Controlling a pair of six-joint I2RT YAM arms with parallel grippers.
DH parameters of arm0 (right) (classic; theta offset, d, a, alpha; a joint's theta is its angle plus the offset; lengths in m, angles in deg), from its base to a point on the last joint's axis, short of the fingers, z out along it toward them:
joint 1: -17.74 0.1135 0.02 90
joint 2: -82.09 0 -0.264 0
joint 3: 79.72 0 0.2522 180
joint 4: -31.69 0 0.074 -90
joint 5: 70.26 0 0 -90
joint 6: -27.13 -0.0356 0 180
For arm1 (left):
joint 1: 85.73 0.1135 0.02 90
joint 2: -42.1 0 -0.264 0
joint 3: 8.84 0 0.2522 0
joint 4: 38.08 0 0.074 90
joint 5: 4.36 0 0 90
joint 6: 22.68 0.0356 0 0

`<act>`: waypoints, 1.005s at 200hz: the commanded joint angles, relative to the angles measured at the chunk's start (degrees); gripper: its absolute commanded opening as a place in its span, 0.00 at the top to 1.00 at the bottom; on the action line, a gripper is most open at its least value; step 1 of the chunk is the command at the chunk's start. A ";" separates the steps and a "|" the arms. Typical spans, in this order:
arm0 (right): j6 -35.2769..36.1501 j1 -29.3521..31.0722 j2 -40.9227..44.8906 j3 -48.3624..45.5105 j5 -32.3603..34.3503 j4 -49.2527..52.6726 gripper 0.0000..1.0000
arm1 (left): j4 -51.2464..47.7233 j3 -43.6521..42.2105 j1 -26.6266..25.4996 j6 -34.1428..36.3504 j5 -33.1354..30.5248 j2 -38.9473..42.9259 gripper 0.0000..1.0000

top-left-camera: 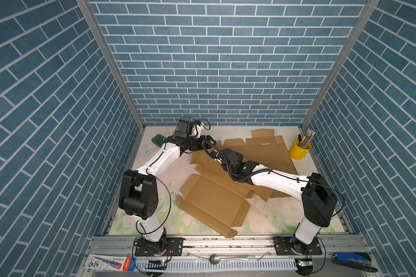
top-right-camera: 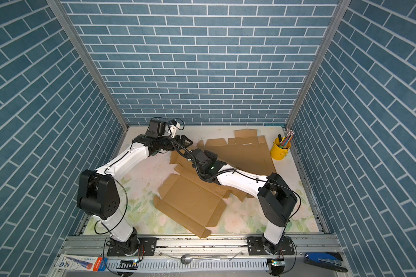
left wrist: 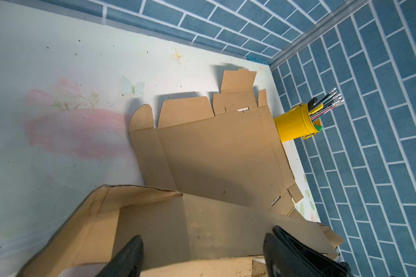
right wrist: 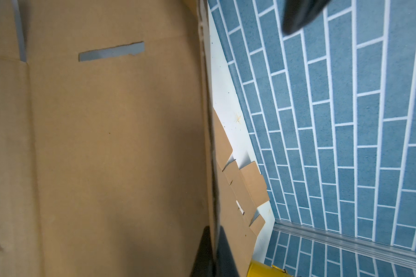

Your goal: Fold the paper box

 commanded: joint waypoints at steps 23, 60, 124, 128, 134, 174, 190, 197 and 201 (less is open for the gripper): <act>1.56 0.37 1.77 -2.52 1.72 -5.03 1.00 | 3.69 -3.40 -0.65 -2.55 5.63 -0.44 0.26; 2.70 0.77 0.77 -3.68 1.93 -8.25 1.00 | 14.63 -9.24 -0.78 -9.86 10.41 0.82 0.28; 11.13 0.20 0.79 -8.52 3.26 -17.89 1.00 | 6.92 -10.66 8.16 -4.90 9.67 7.14 0.31; 11.50 0.05 0.72 -8.61 3.38 -18.19 1.00 | 5.71 -11.00 8.70 -4.16 9.26 7.92 0.31; 12.16 -0.11 0.67 -8.76 3.47 -18.80 1.00 | 4.35 -12.03 9.27 -3.40 8.58 9.24 0.31; 13.13 -0.83 1.20 -9.29 2.89 -19.86 1.00 | 11.48 -29.83 10.03 -5.59 2.91 20.68 0.32; 13.17 -0.95 1.09 -9.72 2.57 -19.99 1.00 | 19.84 -37.90 9.85 -9.98 -0.13 23.00 0.28; 13.17 -0.97 1.15 -9.86 2.49 -20.18 1.00 | 24.04 -40.53 9.69 -11.70 -0.81 23.33 0.26; 13.17 -0.98 1.15 -9.91 2.50 -20.19 1.00 | 26.17 -42.40 9.53 -12.77 -1.35 23.48 0.25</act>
